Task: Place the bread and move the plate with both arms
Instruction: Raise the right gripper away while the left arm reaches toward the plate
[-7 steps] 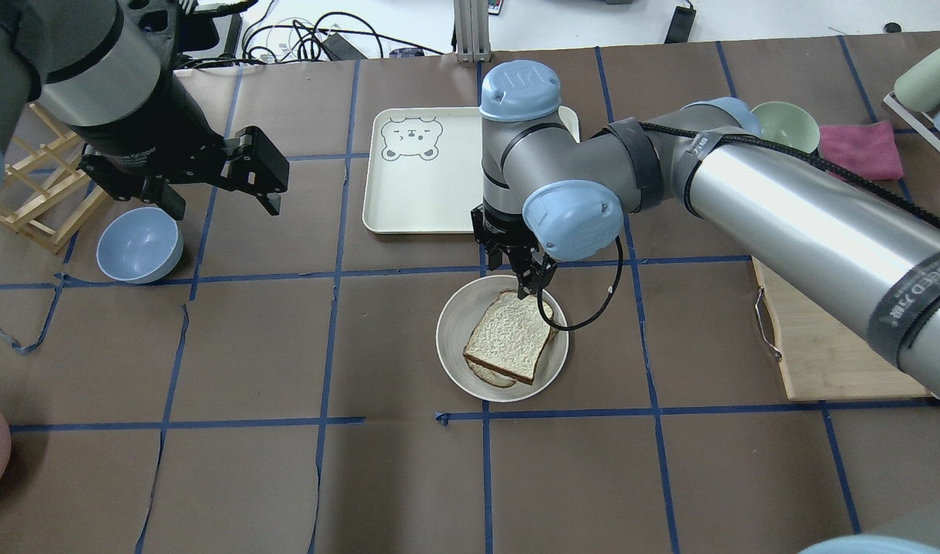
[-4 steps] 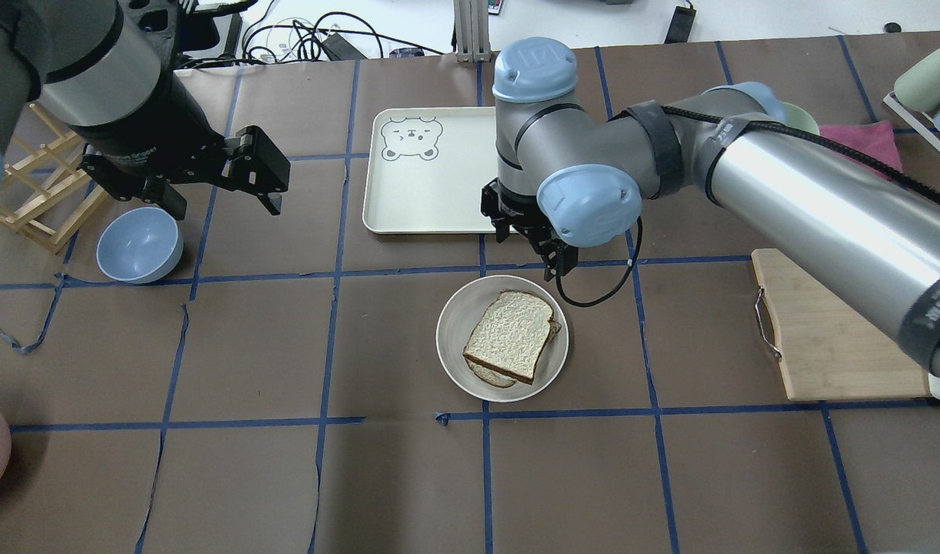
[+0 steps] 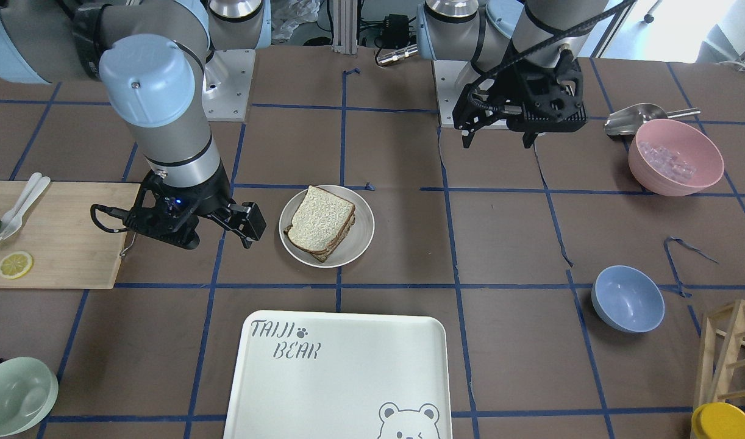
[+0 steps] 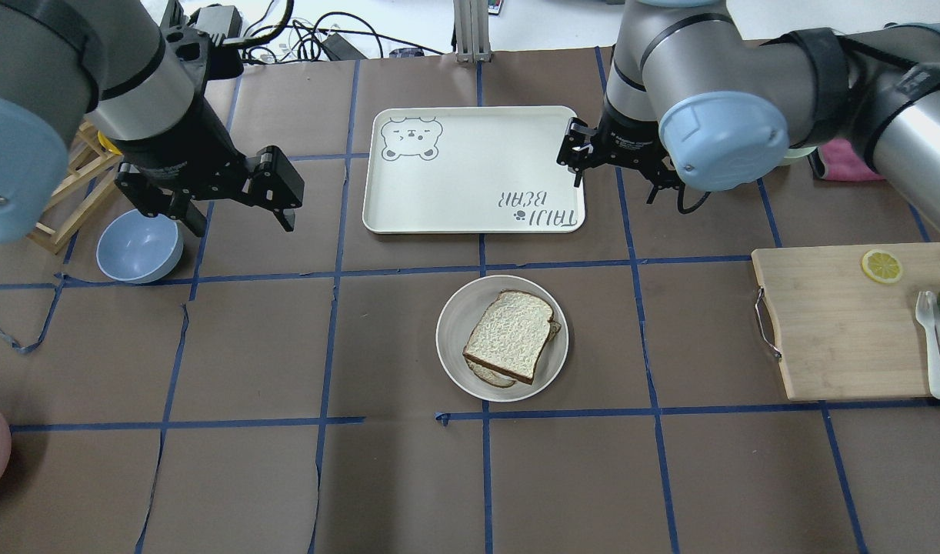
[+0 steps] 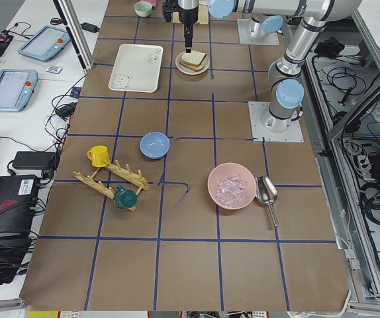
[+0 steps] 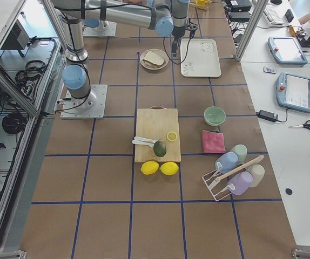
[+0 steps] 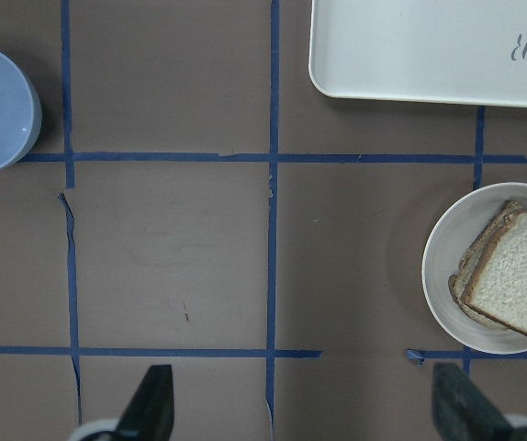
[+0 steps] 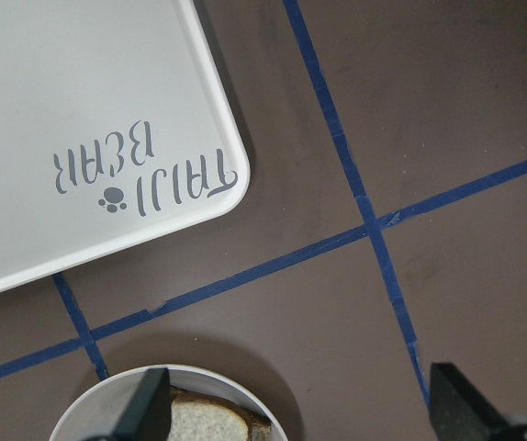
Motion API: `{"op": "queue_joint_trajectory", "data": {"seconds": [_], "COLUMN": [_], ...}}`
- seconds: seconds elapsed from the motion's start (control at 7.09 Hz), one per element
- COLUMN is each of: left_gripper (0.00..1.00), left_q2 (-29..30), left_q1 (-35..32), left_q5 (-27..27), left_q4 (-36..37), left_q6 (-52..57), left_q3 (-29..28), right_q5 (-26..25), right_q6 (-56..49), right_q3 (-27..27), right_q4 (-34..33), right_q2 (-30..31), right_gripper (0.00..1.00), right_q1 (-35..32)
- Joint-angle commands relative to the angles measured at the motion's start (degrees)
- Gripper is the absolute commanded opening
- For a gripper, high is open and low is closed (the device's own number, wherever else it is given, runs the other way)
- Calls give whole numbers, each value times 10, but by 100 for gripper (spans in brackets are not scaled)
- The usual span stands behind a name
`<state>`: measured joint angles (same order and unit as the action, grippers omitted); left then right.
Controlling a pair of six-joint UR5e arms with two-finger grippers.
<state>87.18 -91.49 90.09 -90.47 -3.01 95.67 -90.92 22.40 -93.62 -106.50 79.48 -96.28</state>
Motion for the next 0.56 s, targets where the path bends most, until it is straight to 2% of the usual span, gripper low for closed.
{"op": "queue_joint_trajectory", "data": {"seconds": [0.0, 0.14, 0.42], "left_gripper": [100, 100, 100], "left_q2": [35, 53, 88], "left_q1": [-10, -26, -65], "left_q5": [-4, -38, -69], "left_q4": [70, 121, 221], "left_q6": [-4, -19, -136], "left_q3": [61, 91, 147], "right_q5": [-2, 5, 37], "right_q6": [-101, -132, -209], "right_q3": [1, 2, 2], "right_q4": [46, 53, 98], "right_q2": [40, 56, 81], "right_gripper": [100, 100, 100], "right_q1": [7, 8, 7]}}
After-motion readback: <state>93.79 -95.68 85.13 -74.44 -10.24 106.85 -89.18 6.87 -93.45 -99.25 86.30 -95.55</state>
